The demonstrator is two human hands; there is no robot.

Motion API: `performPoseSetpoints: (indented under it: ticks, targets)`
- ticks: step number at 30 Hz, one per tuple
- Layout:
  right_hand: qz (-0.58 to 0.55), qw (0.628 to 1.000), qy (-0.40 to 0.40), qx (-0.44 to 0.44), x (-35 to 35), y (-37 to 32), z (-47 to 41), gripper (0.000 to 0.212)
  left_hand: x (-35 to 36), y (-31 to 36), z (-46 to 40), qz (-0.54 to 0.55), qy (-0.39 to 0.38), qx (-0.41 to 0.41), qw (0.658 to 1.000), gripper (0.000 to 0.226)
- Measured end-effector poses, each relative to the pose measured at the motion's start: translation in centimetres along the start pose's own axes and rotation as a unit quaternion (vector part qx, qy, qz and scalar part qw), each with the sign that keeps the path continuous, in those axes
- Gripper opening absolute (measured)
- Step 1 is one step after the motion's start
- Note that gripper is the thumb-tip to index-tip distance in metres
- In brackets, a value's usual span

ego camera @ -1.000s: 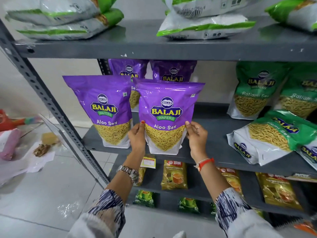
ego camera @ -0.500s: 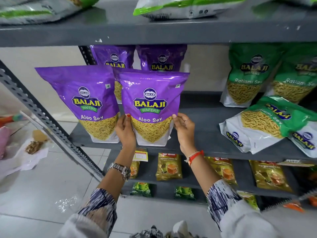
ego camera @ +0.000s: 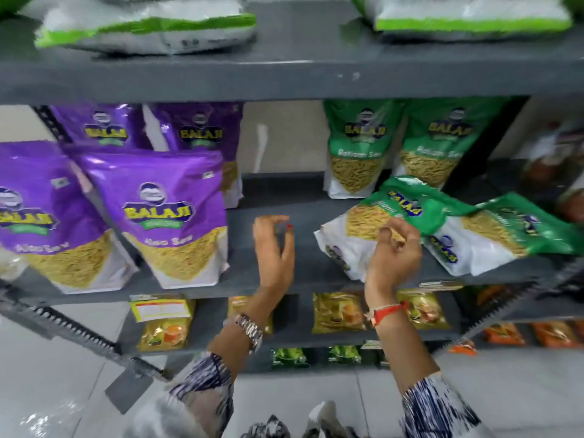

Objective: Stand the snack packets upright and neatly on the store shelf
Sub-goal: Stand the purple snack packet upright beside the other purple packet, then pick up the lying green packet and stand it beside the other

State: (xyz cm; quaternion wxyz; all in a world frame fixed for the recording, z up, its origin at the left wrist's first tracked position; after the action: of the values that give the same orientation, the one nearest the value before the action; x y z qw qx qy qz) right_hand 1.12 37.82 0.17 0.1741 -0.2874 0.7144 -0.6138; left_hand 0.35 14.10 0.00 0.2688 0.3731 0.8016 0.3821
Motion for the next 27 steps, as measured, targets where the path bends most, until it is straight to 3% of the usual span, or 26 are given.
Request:
performPoseSetpoints:
  ticks: [2,4,8,11,14,17,20,23,25,27]
  targets:
    - [0.07,0.995,0.025,0.064,-2.0,2.7,-2.8,0.03,6.0,-0.3,-1.6,-0.027,-0.122,-0.04,0.991,0.02]
    - [0.108,0.979,-0.017,0.174,-2.4,5.9,-4.6,0.042,11.0,-1.7,-2.6,-0.087,-0.225,-0.109,0.964,0.023]
    - [0.035,0.933,-0.115,0.34,-1.3,9.6,-5.6,0.03,16.8,-3.6,-3.8,-0.19,-0.326,-0.204,0.903,0.031]
    - [-0.04,0.905,-0.144,0.397,-1.5,10.4,-5.8,0.03,19.3,-3.2,-3.4,-0.097,-0.381,-0.268,0.88,0.035]
    - [-0.079,0.903,-0.147,0.396,-1.9,10.1,-6.2,0.017,19.9,-2.3,-2.4,-0.001,-0.46,-0.295,0.837,0.036]
    - [-0.043,0.926,-0.11,0.359,-3.3,9.8,-7.3,0.014,19.3,-1.8,-1.7,0.015,-0.439,-0.335,0.833,0.032]
    - [-0.016,0.948,-0.106,0.301,-5.2,8.7,-8.2,0.02,18.1,-1.7,-0.4,0.028,-0.333,-0.38,0.862,0.027]
    - [-0.04,0.955,-0.14,0.258,-6.8,6.7,-9.0,0.017,16.8,-0.9,2.2,0.043,-0.262,-0.409,0.873,0.025]
    - [-0.066,0.953,-0.171,0.242,-7.7,5.5,-9.4,0.015,15.3,0.2,3.9,0.087,-0.195,-0.41,0.886,0.012]
    - [-0.092,0.949,-0.196,0.227,-8.8,4.5,-9.7,0.011,13.6,1.9,5.7,0.137,-0.138,-0.387,0.901,0.016]
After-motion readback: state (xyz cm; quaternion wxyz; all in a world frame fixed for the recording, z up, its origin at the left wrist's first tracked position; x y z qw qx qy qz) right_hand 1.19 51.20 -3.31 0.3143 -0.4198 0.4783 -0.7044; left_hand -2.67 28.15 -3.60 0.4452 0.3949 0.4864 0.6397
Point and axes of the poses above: each hand's wrist, its own z-axis away from the middle knuckle, its own x-axis out of the palm, y = z × x, the point moved 7 cm from there along -z, towards the middle knuckle, and after that the axes turned 2 degrees about y, right-handed, at the moved point
